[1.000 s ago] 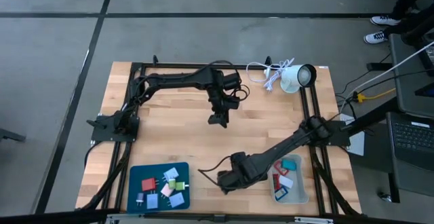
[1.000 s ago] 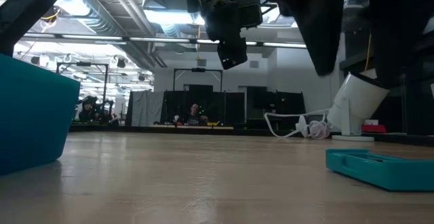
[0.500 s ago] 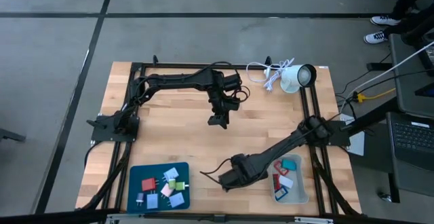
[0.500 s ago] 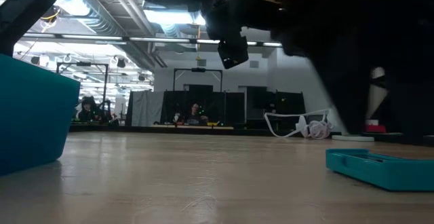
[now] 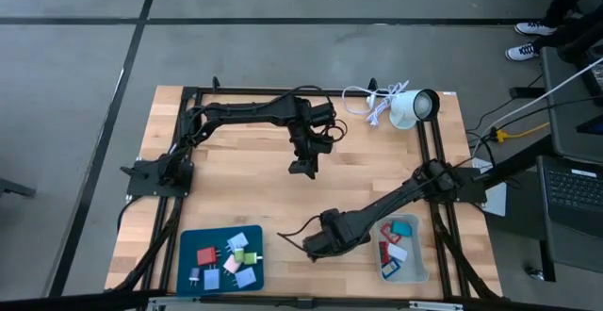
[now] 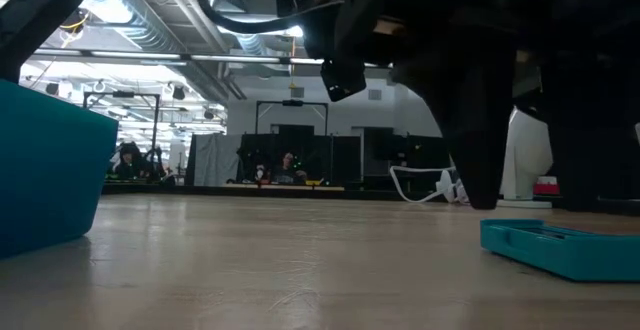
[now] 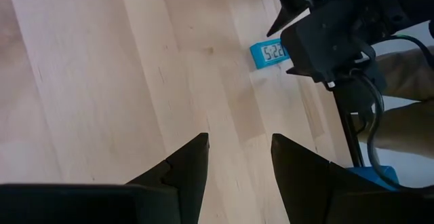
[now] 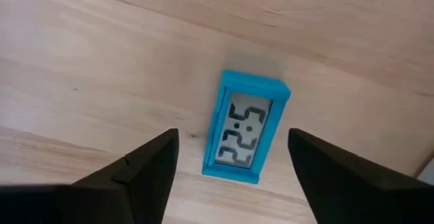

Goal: Pick & Place Office items
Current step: Put the light blue digital clock into the gray bin

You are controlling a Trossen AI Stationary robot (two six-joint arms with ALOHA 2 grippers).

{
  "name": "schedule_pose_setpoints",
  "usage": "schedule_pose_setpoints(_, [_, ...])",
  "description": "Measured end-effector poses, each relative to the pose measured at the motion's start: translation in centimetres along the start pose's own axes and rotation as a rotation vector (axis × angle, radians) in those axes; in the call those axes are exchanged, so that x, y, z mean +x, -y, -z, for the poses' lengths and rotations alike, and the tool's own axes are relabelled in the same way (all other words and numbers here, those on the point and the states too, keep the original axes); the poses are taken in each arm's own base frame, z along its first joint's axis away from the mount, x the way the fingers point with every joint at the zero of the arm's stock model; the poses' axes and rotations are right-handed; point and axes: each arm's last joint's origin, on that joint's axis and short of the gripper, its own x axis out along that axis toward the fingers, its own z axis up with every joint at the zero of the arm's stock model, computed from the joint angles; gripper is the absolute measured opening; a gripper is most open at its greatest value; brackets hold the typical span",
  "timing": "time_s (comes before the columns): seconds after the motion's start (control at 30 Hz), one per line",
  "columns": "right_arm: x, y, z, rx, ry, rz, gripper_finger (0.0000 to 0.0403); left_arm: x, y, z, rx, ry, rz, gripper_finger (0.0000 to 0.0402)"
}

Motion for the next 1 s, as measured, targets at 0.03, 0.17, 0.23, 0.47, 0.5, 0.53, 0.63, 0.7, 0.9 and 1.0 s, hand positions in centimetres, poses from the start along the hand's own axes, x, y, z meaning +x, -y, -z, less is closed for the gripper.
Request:
schedule_pose_setpoints(0.03, [0.0, 0.0, 0.0, 0.0, 0.0, 0.001, 0.0279, 0.0, 0.0, 0.0, 0.0, 0.0, 0.0, 0.0157])
schedule_pose_setpoints(0.17, [0.7, 0.4, -0.2, 0.03, 0.006, 0.016, 0.0273, 0.0, 0.0, 0.0, 0.0, 0.0, 0.0, 0.0157])
schedule_pose_setpoints(0.23, [1.6, 0.9, -0.1, 0.047, -0.009, 0.027, 0.0269, 0.0, 0.0, 0.0, 0.0, 0.0, 0.0, 0.0157])
schedule_pose_setpoints(0.47, [2.9, 1.3, 0.0, 0.059, -0.044, 0.003, 0.0249, 0.0, 0.0, 0.0, 0.002, 0.002, -0.001, 0.0157])
schedule_pose_setpoints(0.5, [2.9, 1.4, 0.0, 0.059, -0.044, 0.004, 0.0242, 0.0, 0.0, 0.0, 0.002, 0.002, -0.001, 0.0157])
schedule_pose_setpoints(0.53, [2.9, 1.4, 0.0, 0.059, -0.044, 0.005, 0.0233, 0.0, 0.0, 0.0, 0.002, 0.002, -0.001, 0.0157])
schedule_pose_setpoints(0.63, [3.0, 1.3, -0.2, 0.058, -0.049, 0.004, 0.0189, 0.0, 0.0, 0.0, 0.003, 0.004, -0.001, 0.0157])
schedule_pose_setpoints(0.7, [3.0, 1.3, -0.3, 0.048, -0.051, 0.003, 0.0152, 0.0, 0.0, 0.0, 0.003, 0.004, -0.001, 0.0157])
schedule_pose_setpoints(0.9, [2.7, 1.0, -1.0, 0.019, -0.048, -0.016, 0.0134, 0.0, 0.0, -0.1, 0.005, 0.006, -0.002, 0.0157])
schedule_pose_setpoints(1.0, [2.1, 1.0, -1.8, -0.001, -0.014, -0.041, 0.0134, 0.0, 0.0, -0.1, 0.004, 0.005, -0.002, 0.0157])
